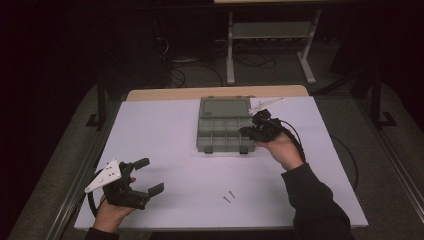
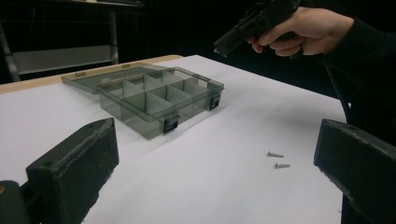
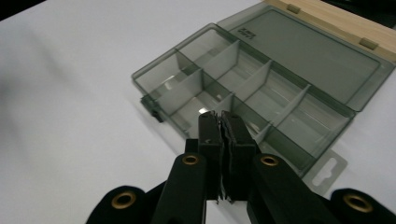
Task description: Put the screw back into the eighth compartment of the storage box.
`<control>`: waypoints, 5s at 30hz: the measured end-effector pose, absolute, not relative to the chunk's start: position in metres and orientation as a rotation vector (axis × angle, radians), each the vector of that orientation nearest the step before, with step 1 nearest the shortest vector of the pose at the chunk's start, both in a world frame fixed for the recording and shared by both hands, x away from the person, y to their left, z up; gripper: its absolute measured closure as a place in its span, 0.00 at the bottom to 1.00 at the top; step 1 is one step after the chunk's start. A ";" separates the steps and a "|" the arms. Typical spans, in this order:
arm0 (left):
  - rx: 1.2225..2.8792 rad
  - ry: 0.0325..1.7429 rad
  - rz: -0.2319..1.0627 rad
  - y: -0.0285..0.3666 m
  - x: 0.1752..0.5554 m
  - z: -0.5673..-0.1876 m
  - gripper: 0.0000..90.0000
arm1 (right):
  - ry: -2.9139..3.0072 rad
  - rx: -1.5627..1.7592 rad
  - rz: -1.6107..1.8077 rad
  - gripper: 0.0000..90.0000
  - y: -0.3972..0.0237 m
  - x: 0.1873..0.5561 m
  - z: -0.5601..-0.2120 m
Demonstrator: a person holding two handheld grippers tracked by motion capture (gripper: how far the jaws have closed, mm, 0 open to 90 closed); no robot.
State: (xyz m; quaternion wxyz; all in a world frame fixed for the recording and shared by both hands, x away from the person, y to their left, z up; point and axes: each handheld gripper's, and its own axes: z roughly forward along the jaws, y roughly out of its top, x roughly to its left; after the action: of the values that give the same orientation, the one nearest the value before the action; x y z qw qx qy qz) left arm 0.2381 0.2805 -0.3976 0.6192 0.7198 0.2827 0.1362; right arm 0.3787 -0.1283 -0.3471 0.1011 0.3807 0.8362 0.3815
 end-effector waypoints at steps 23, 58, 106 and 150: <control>1.653 0.648 0.314 0.280 0.239 -0.398 0.00 | 2.465 1.242 0.979 0.96 -0.134 0.408 -0.387; 1.652 0.651 0.308 0.281 0.238 -0.398 0.00 | 2.450 1.228 1.056 0.14 -0.135 0.396 -0.384; 1.658 0.644 0.311 0.280 0.237 -0.397 0.00 | 2.596 1.053 1.179 0.23 -0.123 0.289 -0.396; 1.653 0.644 0.309 0.280 0.237 -0.398 0.00 | 2.844 0.872 0.932 0.87 -0.087 0.277 -0.434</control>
State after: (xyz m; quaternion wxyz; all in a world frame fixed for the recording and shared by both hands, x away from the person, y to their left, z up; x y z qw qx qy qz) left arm 0.2375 0.2796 -0.3980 0.6213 0.7193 0.2804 0.1343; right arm 0.2768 -0.0868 -0.4340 0.0122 0.2796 0.9123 0.2989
